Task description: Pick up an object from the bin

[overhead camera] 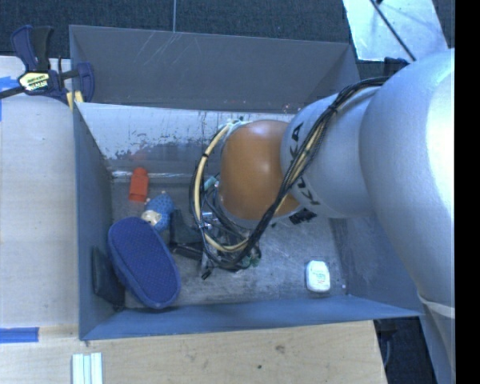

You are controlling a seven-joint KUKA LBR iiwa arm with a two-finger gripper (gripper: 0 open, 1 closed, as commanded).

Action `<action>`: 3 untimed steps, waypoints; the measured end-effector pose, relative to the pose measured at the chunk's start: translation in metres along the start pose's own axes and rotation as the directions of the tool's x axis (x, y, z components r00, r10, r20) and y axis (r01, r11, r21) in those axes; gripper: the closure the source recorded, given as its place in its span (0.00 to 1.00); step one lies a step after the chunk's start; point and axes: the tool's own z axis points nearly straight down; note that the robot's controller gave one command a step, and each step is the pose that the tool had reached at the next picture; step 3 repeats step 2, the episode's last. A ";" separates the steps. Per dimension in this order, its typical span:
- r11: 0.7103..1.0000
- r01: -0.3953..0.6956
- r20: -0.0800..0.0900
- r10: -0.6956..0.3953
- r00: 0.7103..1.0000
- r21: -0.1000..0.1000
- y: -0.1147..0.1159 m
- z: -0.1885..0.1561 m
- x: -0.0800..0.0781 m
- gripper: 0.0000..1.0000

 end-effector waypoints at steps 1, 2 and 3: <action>0.997 0.080 0.004 -0.080 0.997 0.001 -0.009 -0.112 0.022 1.00; 0.661 0.750 0.001 -0.750 0.661 0.001 -0.004 -0.202 0.044 1.00; 0.661 0.750 0.001 -0.750 0.661 0.001 -0.004 -0.202 0.044 1.00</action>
Offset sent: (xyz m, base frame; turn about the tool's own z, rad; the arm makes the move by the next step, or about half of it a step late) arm -0.0204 -0.0095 0.1101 -0.0803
